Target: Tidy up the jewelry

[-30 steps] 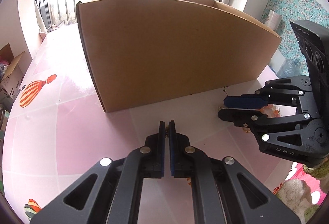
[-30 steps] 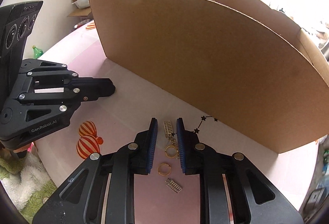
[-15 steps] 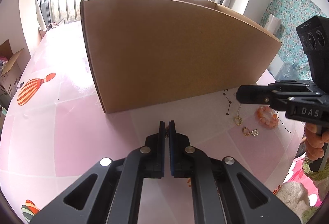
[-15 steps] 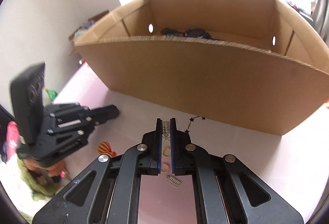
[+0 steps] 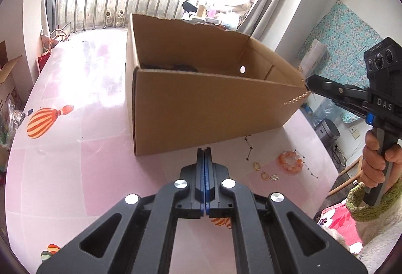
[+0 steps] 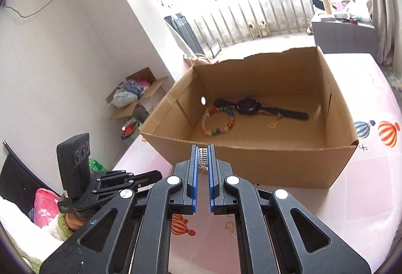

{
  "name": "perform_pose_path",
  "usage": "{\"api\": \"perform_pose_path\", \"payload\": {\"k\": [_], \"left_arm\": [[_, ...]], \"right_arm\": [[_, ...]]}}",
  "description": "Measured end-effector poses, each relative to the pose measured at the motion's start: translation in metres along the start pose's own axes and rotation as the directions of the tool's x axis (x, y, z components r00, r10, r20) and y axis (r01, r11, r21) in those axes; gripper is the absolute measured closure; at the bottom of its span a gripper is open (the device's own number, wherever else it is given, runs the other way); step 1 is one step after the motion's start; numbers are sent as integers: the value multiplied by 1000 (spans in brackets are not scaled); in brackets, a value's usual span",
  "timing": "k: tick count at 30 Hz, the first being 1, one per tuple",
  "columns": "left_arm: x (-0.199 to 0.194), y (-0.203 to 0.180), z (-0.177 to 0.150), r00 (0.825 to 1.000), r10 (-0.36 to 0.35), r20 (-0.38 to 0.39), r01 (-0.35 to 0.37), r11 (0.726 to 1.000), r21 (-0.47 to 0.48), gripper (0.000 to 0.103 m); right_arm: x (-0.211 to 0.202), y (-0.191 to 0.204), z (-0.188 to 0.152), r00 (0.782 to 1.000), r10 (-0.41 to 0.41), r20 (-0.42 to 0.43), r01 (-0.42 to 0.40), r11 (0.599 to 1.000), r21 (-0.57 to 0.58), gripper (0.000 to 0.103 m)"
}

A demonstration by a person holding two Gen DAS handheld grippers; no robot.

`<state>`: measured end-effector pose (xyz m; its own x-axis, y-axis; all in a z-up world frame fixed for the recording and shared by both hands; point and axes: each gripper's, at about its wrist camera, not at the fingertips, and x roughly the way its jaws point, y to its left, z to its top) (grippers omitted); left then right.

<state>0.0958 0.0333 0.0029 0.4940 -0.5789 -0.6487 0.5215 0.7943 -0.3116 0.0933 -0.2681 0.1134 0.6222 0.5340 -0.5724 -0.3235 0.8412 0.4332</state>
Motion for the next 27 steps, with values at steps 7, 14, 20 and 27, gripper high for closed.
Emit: {"api": "perform_pose_path", "payload": {"k": [7,14,20,27], "left_arm": [[-44,-14,30,993,-88,81,87,996,23,103],[-37,-24,47,998,-56,23,55,996,64,103],[18,-14,8,970,160,-185,-136,981,136,72],[61,4,-9,936,220,-276,-183,971,155,72]], "right_arm": [[-14,-3,28,997,24,72,-24,1000,-6,98],[-14,-6,45,994,39,101,-36,999,-29,98],[-4,-9,44,995,52,81,-50,998,-23,98],[0,-16,43,995,62,81,-62,998,3,98]]}}
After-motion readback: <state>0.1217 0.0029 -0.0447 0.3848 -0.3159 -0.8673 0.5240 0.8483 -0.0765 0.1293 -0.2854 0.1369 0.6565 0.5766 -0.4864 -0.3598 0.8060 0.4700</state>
